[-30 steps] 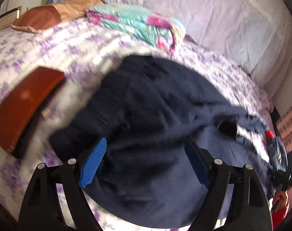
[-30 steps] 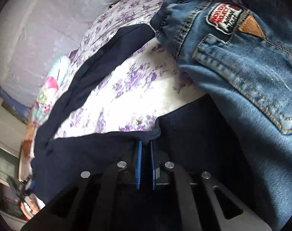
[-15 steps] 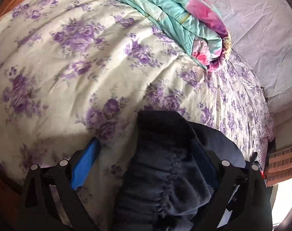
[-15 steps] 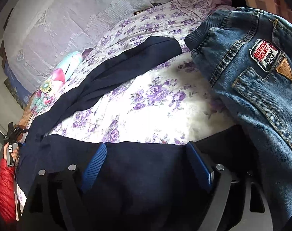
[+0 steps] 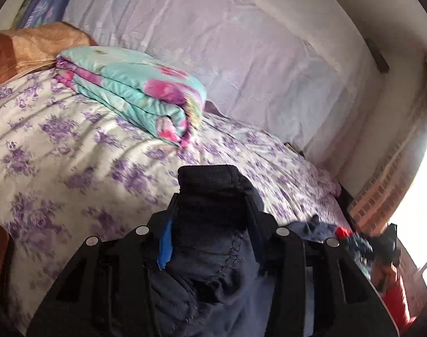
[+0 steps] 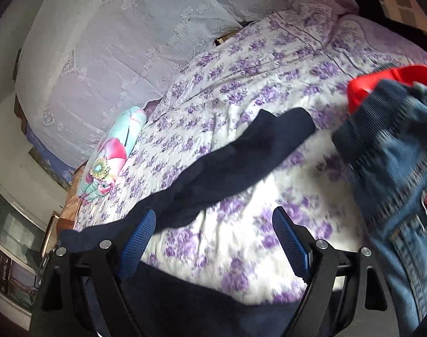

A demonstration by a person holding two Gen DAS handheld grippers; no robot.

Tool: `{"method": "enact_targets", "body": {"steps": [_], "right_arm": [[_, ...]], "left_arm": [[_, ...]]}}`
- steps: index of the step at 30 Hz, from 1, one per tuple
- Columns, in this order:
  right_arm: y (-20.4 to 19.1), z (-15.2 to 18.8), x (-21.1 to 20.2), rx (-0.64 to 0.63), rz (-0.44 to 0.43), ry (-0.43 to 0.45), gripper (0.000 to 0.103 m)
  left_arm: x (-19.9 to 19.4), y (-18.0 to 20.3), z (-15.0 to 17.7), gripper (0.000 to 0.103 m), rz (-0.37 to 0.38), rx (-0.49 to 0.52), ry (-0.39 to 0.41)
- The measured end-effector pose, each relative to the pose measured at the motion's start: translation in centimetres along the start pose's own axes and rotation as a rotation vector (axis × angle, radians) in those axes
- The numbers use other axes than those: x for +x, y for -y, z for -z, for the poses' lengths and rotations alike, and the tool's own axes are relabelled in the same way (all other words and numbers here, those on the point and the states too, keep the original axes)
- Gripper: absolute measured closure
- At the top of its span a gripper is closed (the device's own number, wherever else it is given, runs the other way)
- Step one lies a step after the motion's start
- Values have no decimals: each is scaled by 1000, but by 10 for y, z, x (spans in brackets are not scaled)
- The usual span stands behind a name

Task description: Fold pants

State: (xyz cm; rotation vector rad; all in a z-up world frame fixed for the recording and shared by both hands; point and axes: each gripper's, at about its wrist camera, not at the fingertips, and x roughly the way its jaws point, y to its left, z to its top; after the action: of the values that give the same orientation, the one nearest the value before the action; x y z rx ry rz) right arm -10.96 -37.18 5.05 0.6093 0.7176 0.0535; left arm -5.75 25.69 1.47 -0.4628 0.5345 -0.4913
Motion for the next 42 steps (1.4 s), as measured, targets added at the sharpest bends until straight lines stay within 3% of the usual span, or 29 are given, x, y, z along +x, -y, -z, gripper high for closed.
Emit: {"method": "enact_targets", "body": {"steps": [3, 5, 8, 10, 11, 12, 13, 17, 20, 23, 26, 29, 31, 33, 37, 38, 39, 41, 42], "right_arm": [[-14, -26, 40, 23, 35, -37, 17], [-21, -41, 65, 32, 80, -45, 17], [-33, -59, 99, 28, 104, -55, 19], [-52, -58, 126, -103, 165, -111, 24], [-61, -51, 138, -189, 214, -151, 37], [-66, -41, 148, -247, 252, -199, 61], [-65, -28, 152, -277, 269, -251, 69], [-46, 28, 112, -332, 264, -301, 77], [-20, 63, 79, -283, 253, -349, 76], [-13, 80, 55, -298, 230, -311, 77], [-8, 67, 31, -172, 142, -298, 75], [-18, 27, 6, -146, 107, -156, 74], [-21, -7, 13, -100, 105, -116, 62], [-21, -36, 39, -57, 170, -133, 31], [-23, -65, 112, -10, 344, -213, 29], [-23, -66, 132, -12, 385, -243, 25], [-21, -63, 150, -28, 436, -270, 19], [-15, -51, 177, -69, 508, -315, 17], [-14, -45, 177, -103, 510, -275, 17]], "left_arm": [[11, 26, 41, 60, -5, 98, -137], [6, 40, 51, 59, -40, 155, -139], [11, 37, 51, 52, -49, 142, -148], [16, 31, 49, 49, -62, 119, -151], [17, 29, 48, 47, -57, 109, -150], [16, 28, 47, 46, -50, 100, -147], [14, 26, 48, 46, -43, 92, -143], [8, 20, 46, 46, -21, 45, -127], [8, 15, 44, 46, 0, 11, -123], [8, 14, 43, 45, 4, 4, -122], [8, 14, 43, 44, -4, 9, -121], [9, 15, 43, 41, -8, 16, -124], [10, 16, 43, 38, -7, 22, -127], [10, 18, 43, 36, -9, 32, -129], [11, 19, 44, 34, -11, 40, -129], [11, 19, 44, 33, -8, 39, -129], [11, 18, 43, 33, -2, 35, -128], [11, 17, 43, 32, 6, 28, -128], [10, 16, 43, 31, 11, 23, -127]]}}
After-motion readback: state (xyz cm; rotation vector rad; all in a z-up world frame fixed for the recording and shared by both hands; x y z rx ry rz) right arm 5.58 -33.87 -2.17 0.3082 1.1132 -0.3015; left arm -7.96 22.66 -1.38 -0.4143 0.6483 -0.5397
